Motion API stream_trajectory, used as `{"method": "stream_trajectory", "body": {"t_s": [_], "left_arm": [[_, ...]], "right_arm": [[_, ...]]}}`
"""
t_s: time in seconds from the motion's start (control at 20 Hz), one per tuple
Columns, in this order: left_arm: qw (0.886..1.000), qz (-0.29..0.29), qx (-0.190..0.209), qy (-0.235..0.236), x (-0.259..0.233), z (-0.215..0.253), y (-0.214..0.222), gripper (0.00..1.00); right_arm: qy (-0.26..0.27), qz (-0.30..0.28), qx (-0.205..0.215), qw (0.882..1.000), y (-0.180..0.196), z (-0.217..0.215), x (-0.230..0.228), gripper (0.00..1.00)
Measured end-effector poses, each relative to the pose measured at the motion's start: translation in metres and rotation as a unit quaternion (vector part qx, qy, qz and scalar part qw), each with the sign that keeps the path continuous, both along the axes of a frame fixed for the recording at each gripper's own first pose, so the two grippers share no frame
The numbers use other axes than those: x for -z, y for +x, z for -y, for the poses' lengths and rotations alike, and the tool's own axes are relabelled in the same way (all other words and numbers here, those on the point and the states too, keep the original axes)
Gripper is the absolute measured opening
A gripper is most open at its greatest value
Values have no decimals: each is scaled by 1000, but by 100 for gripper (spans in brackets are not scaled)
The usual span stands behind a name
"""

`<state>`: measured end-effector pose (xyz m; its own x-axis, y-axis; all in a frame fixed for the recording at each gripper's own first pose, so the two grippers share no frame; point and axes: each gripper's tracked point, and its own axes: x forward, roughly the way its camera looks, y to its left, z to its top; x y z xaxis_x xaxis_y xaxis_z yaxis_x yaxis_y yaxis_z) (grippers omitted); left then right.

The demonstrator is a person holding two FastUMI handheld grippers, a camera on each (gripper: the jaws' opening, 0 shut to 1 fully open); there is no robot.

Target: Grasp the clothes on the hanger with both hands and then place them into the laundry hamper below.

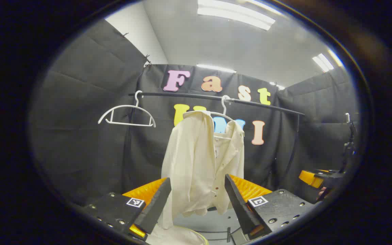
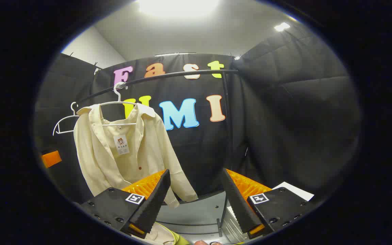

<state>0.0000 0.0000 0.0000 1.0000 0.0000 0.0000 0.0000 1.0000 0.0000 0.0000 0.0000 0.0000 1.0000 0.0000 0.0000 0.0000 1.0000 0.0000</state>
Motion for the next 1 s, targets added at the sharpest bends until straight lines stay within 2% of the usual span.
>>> {"method": "stream_trajectory", "body": {"t_s": [0.1,0.45,0.55,0.65,0.7,0.75,1.0], "left_arm": [[1000,-7,2,10,6,0,-3,95],[1000,-18,4,13,16,12,-2,95],[1000,-17,0,26,14,10,-1,94],[999,-16,-1,45,15,12,0,94],[999,-19,3,49,18,15,3,94],[999,-21,7,49,21,17,2,95],[999,-21,9,41,24,11,-12,96]], "right_arm": [[-7,3,7,1000,-5,8,4,94],[5,-9,1,1000,-16,8,15,95],[5,-7,-4,1000,-16,4,15,93],[5,-11,-14,1000,-17,0,17,96],[4,-12,-20,1000,-17,-3,17,93],[1,-12,-24,1000,-17,-5,16,95],[0,-24,-42,999,-13,-17,14,96]]}}
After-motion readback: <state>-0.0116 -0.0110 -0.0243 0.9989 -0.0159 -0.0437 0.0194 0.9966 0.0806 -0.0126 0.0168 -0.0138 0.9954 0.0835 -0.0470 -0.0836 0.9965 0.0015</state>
